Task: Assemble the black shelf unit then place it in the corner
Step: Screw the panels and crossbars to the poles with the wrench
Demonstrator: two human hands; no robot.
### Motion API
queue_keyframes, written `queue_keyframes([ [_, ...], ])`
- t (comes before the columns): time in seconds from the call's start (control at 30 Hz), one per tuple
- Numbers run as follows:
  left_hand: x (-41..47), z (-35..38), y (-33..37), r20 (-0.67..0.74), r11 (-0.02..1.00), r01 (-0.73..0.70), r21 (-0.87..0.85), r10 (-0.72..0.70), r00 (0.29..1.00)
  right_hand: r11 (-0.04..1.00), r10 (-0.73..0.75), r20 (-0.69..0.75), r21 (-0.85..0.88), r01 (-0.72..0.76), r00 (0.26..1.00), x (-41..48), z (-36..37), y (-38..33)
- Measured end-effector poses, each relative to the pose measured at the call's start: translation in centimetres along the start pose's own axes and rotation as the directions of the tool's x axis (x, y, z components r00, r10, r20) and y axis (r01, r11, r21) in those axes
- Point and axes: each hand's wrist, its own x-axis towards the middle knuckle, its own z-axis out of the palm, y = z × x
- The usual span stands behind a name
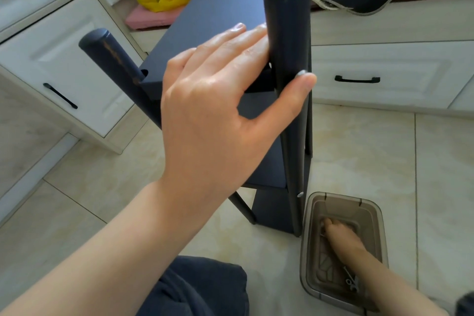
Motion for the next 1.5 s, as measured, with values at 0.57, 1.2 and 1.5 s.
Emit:
queue_keyframes([
  [0.57, -0.1, -0.5, -0.3, -0.018, 0.986, -0.049, 0.157, 0.052, 0.998, 0.494, 0.349, -0.143, 0.868, -0.053, 0.926, -3.4, -9.9, -3.8],
  [1.2, 0.8, -5.2, -5.2, -0.02, 0.99, 0.143, -0.016, -0.143, 0.99, -0.045, 0.2, -0.402, 0.907, 0.418, 0.894, -10.8, -25.9, -22.6],
  [1.5, -0.1, -9.6, -12.1, -0.05, 0.92, 0.331, -0.211, -0.348, 0.936, 0.088, 0.127, -0.467, 0.884, 0.459, 0.875, -7.6, -25.4, -30.7],
])
